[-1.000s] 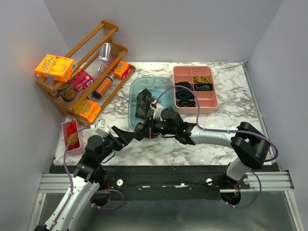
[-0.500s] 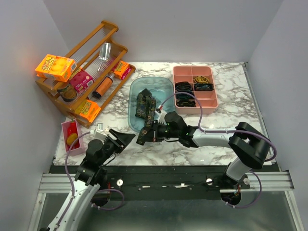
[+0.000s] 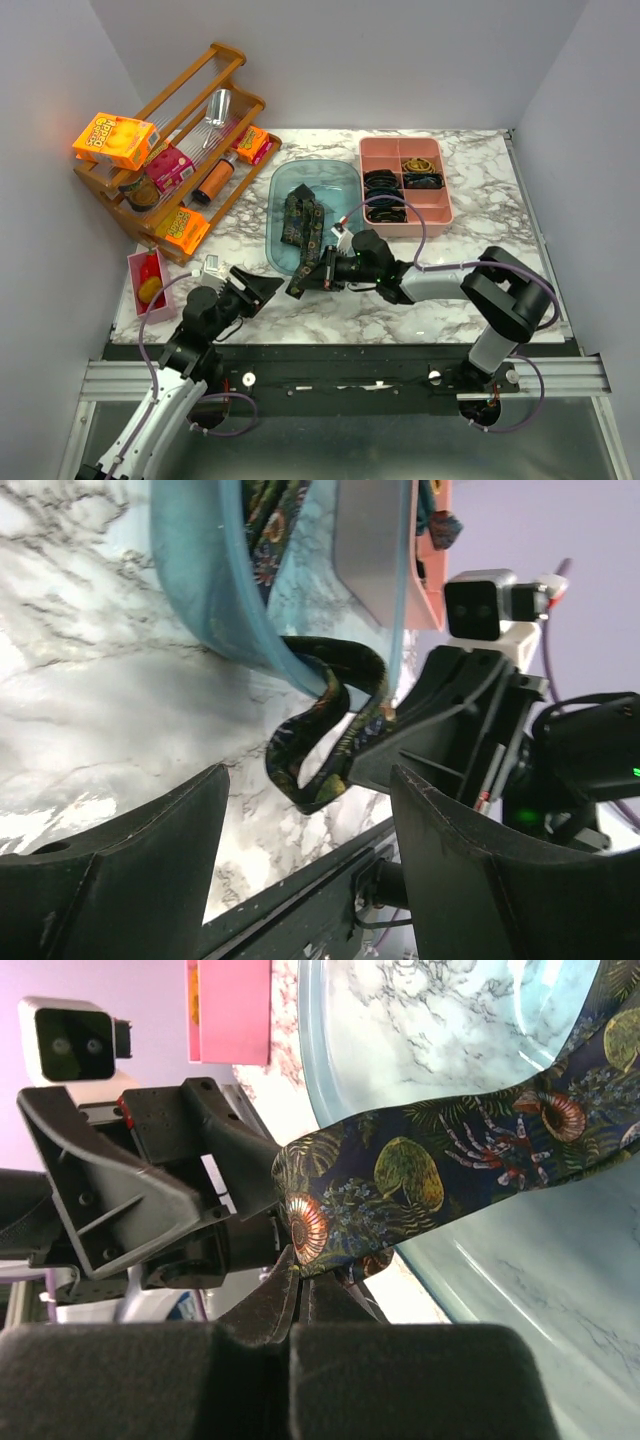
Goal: Roll the ties
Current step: Pick up the tie from the bin.
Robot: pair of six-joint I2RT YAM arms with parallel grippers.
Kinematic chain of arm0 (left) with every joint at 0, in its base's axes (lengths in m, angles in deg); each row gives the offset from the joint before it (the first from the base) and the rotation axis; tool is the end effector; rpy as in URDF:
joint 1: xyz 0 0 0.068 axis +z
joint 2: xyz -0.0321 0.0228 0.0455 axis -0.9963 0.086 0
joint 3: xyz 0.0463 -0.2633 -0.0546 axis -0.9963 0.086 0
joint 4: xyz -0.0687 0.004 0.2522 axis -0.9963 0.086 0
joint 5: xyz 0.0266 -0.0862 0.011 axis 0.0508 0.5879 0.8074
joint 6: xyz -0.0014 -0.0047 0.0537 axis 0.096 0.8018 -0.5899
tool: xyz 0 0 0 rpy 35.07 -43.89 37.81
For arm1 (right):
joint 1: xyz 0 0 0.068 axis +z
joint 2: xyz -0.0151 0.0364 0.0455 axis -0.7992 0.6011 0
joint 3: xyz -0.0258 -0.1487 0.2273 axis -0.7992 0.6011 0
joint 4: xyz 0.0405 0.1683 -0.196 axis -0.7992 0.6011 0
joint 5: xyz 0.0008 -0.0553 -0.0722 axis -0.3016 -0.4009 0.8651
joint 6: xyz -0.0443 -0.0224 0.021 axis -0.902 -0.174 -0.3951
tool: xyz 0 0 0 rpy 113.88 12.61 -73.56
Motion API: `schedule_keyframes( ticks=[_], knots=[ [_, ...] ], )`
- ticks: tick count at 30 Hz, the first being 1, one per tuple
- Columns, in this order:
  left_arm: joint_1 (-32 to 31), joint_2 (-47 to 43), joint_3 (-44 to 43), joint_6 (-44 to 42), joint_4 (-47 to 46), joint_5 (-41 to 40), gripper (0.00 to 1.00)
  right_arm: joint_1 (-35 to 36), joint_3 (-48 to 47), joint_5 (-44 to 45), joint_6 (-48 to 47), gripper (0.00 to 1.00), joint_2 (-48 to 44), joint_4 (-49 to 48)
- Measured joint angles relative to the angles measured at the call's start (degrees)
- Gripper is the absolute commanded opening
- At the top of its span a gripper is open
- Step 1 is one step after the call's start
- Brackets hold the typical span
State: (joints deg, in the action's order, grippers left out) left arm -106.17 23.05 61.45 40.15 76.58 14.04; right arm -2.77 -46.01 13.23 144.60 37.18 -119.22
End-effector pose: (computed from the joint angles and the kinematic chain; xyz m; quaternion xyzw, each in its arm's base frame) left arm 0.1050 -0.0487 0.1582 -0.2863 0.7501 -0.4887 0.3413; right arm 0.2032 0.2681 0.1670 -0.0478 0.8164 0.5516 0.1643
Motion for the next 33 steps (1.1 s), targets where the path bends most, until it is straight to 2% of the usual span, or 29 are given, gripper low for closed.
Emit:
schedule_keyframes(
  ticks=[7, 10, 25, 33],
  knots=[
    [-0.57, -2.93, 0.00, 0.48, -1.42, 0.11, 0.71, -0.83, 0.17, -1.62, 1.88, 0.01, 0.98, -2.75],
    [-1.03, -2.58, 0.00, 0.48, -1.79, 0.15, 0.66, -0.92, 0.17, -2.05, 2.69, 0.01, 2.05, -3.63],
    [-6.29, 17.97, 0.07, -0.52, -10.47, 0.35, 0.66, -1.66, 0.20, -3.19, 4.74, 0.01, 3.82, -5.68],
    [-7.76, 17.03, 0.07, -0.52, -13.62, -0.72, 0.65, -1.86, 0.20, -3.61, 5.62, 0.02, 4.66, -6.19]
  ],
)
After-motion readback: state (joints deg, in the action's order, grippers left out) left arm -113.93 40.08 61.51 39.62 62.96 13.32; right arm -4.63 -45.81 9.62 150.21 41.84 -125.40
